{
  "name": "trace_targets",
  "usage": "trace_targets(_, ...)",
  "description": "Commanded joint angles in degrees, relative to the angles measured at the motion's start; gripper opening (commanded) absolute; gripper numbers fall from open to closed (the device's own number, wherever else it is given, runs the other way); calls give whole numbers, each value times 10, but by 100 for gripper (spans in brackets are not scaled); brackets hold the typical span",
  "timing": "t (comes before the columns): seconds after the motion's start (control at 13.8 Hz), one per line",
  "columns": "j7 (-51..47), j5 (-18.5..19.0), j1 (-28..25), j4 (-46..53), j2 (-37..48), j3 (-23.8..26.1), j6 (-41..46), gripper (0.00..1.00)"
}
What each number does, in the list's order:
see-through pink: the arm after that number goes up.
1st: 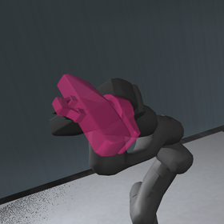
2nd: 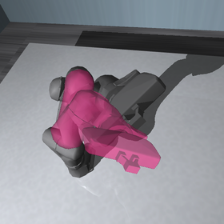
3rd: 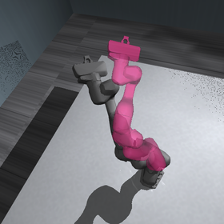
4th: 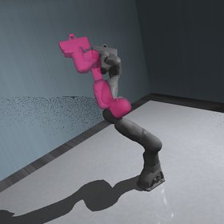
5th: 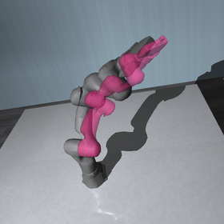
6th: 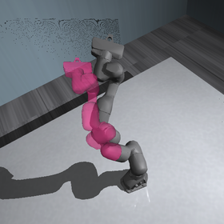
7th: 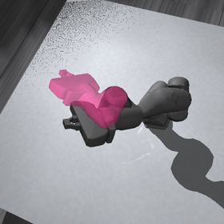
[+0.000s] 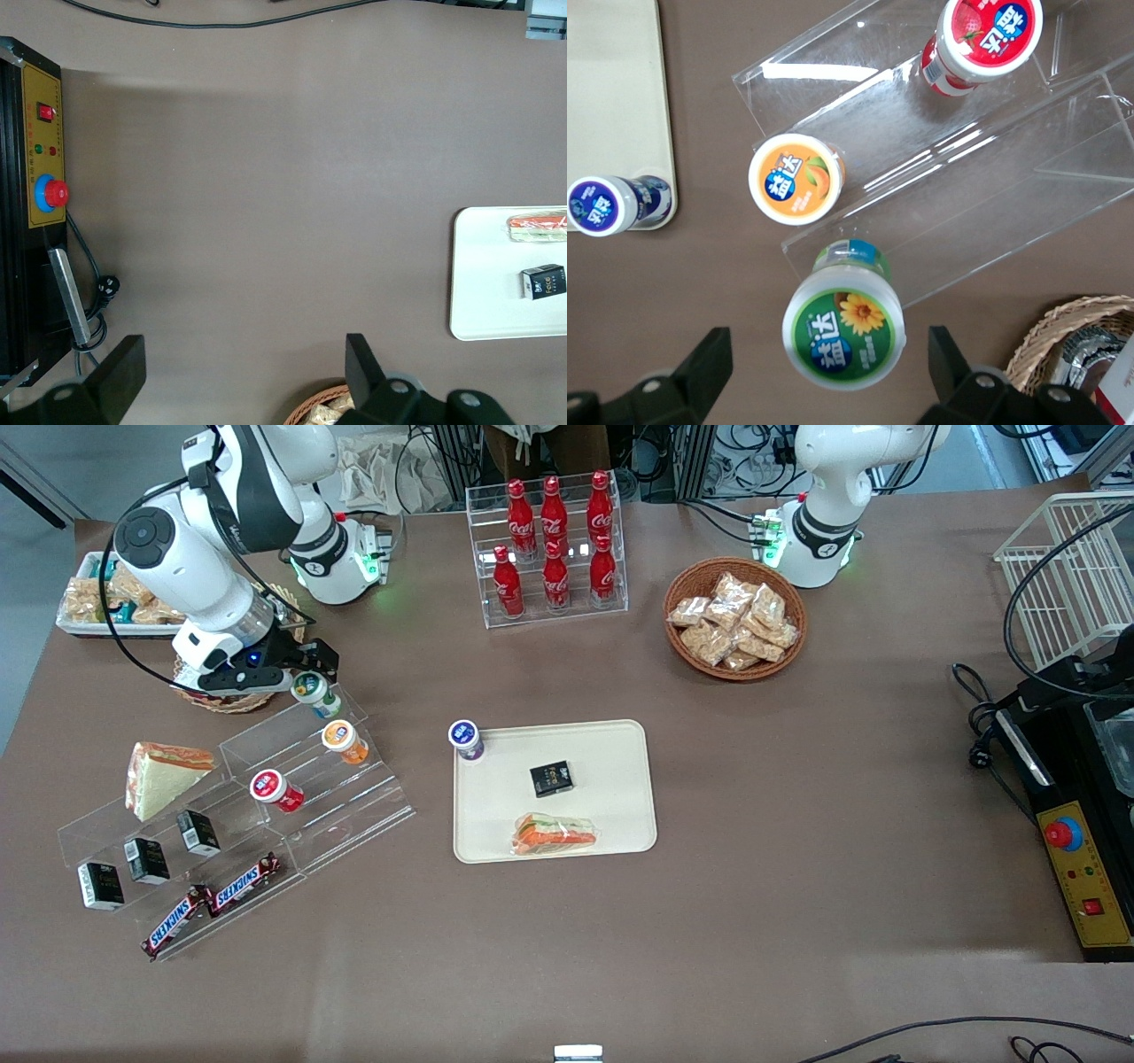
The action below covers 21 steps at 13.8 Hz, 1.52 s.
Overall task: Place green gum on tray
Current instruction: 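Close the right gripper on the green-labelled gum bottle's cap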
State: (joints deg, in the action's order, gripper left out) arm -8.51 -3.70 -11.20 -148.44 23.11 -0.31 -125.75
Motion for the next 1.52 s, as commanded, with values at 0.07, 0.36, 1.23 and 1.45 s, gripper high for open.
trace_targets(0.07, 14, -16, 2, -20, 3, -1, -34, 99)
trace_targets(0.36, 14, -16, 3, -20, -16, -2, -49, 63)
trace_targets(1.23, 2, -29, 3, 167, -18, 0, 174, 21)
trace_targets(1.45, -27, -32, -1, 269, -27, 3, 269, 21)
